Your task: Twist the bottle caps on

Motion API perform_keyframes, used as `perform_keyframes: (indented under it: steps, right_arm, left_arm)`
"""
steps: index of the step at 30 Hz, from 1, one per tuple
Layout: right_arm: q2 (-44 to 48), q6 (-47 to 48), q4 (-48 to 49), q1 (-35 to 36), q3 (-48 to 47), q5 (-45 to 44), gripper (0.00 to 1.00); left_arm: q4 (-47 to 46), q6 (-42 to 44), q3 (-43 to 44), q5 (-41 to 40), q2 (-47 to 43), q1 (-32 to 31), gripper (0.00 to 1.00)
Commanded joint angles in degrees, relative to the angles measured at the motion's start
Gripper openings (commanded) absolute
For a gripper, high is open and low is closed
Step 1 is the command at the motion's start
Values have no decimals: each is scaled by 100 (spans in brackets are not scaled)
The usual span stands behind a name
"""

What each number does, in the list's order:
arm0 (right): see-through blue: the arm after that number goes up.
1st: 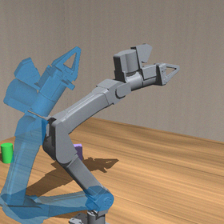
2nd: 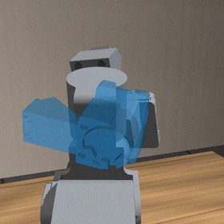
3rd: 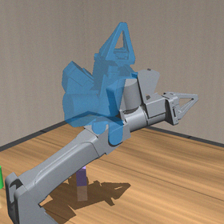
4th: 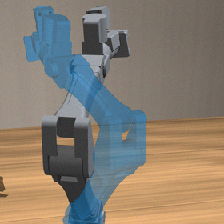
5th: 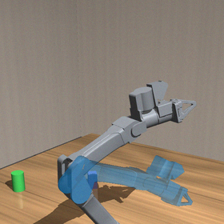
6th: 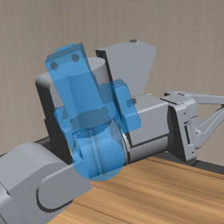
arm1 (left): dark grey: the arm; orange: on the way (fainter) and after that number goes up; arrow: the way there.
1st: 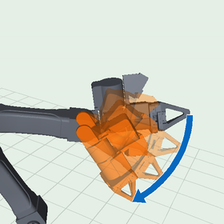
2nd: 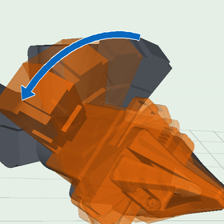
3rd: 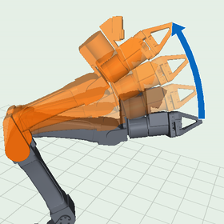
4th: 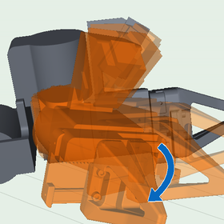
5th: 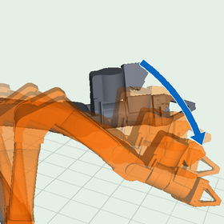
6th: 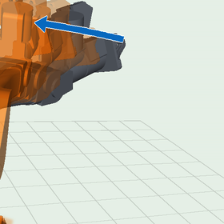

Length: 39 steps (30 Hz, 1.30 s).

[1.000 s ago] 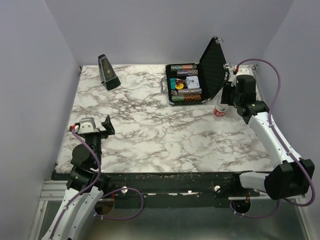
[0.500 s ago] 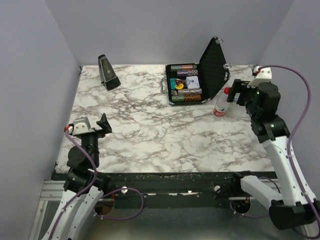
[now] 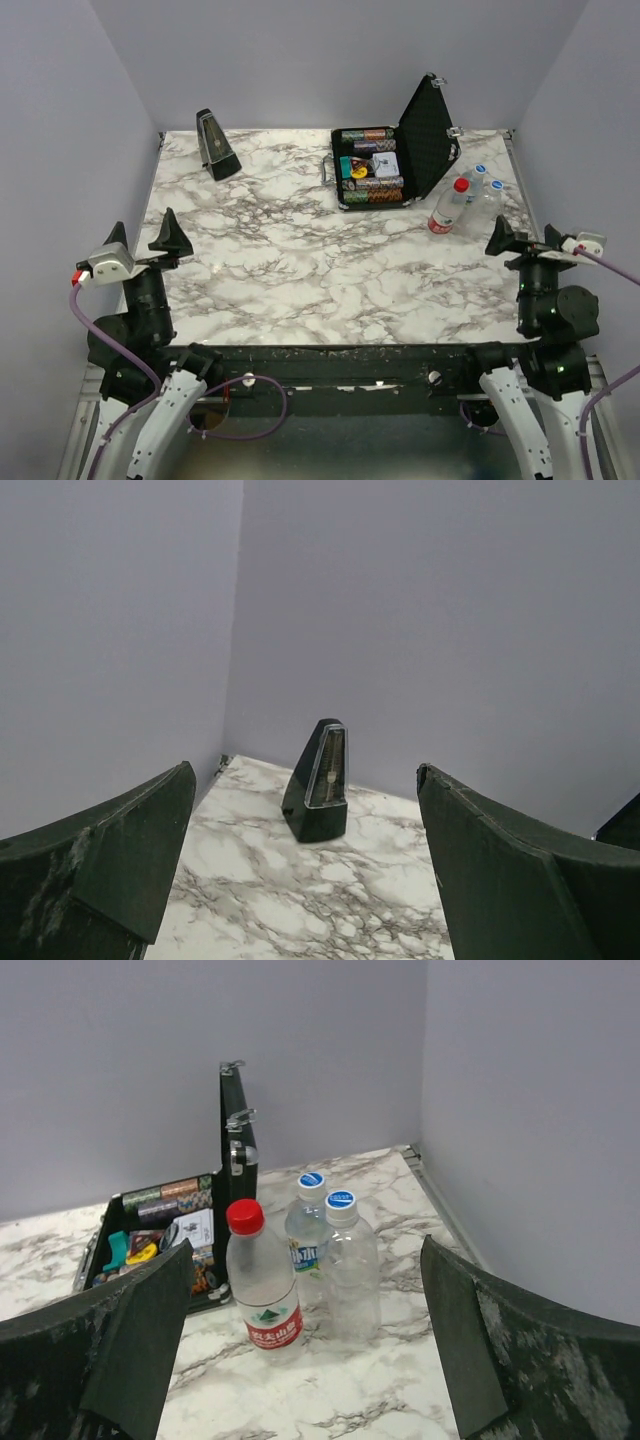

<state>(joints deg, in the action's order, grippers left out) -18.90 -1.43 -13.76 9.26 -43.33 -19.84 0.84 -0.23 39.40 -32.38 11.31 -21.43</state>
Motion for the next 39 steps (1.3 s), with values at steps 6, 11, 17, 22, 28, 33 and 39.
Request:
perform_keyframes:
  steps: [6, 11, 17, 22, 28, 33, 39]
  right_arm:
    - [2063, 81, 224, -47, 1229, -102, 100]
    - [2583, -22, 365, -47, 1538, 191, 100]
    - [2373, -103, -530, -47, 1126, 252, 100]
    - [2566, 308, -689, -47, 1037, 50, 100]
    - [2777, 372, -742, -47, 1099, 120, 100]
    - [2900, 354, -742, -47, 1107, 252, 100]
    - [2962, 337, -716, -47, 1125, 243, 100]
  left_arm:
    - [117, 402, 182, -435, 222, -1, 99]
    - [522, 76, 77, -435, 310, -1, 99]
    - [724, -179, 33, -374, 495, -1, 99]
    - [847, -302, 59, -480, 530, -1, 99]
    - [1041, -460, 112, -515, 495, -1, 99]
    - [1094, -601, 95, -480, 495, -1, 99]
    - [1146, -724, 86, -427, 504, -1, 99]
